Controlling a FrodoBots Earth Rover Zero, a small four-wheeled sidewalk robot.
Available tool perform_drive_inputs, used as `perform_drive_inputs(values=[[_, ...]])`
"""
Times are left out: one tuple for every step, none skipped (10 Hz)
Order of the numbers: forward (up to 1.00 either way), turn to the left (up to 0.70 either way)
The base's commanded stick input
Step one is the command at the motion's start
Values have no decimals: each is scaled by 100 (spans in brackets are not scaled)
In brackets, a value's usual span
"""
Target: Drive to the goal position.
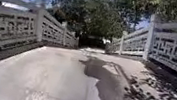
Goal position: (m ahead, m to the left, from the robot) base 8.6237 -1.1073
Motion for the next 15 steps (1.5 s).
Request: perform_drive_inputs(values=[[45,0],[45,0],[45,0],[45,0],[45,0],[45,0],[45,0],[45,0],[45,0],[45,0],[45,0],[45,0],[45,0],[45,0],[45,0]])
